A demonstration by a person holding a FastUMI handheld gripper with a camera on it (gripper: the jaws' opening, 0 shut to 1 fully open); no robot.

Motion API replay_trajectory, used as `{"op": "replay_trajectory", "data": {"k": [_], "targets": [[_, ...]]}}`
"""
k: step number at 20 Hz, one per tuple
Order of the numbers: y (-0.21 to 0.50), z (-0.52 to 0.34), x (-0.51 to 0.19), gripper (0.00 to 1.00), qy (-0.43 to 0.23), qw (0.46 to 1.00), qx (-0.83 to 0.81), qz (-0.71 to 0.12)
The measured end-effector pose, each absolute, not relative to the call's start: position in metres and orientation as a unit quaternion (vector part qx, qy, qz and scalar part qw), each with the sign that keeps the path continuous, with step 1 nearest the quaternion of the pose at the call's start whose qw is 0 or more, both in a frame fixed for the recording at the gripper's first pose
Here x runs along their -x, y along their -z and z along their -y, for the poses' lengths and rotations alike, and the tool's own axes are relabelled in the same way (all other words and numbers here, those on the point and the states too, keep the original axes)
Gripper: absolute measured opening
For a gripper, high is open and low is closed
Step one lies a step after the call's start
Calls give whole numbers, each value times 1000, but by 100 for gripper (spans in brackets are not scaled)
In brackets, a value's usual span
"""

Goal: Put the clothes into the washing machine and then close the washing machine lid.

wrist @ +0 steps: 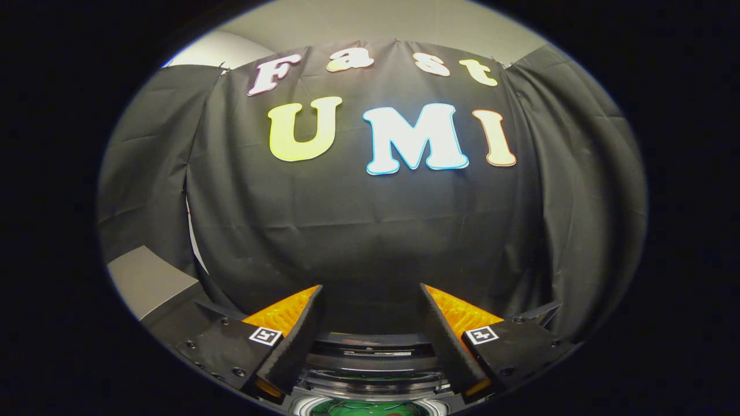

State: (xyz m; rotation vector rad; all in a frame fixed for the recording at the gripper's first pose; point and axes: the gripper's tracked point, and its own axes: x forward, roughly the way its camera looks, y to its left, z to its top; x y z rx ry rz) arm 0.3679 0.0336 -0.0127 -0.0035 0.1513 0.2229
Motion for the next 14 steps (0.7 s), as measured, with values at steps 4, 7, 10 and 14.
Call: {"op": "replay_trajectory", "data": {"k": [4, 7, 10, 14], "targets": [[14, -30, -346, 99, -111, 992, -1, -56], [16, -26, -324, 99, -108, 993, -1, -54], [19, -23, -304, 99, -108, 993, 0, -51], [24, -20, -284, 99, -104, 994, 2, -42]]}}
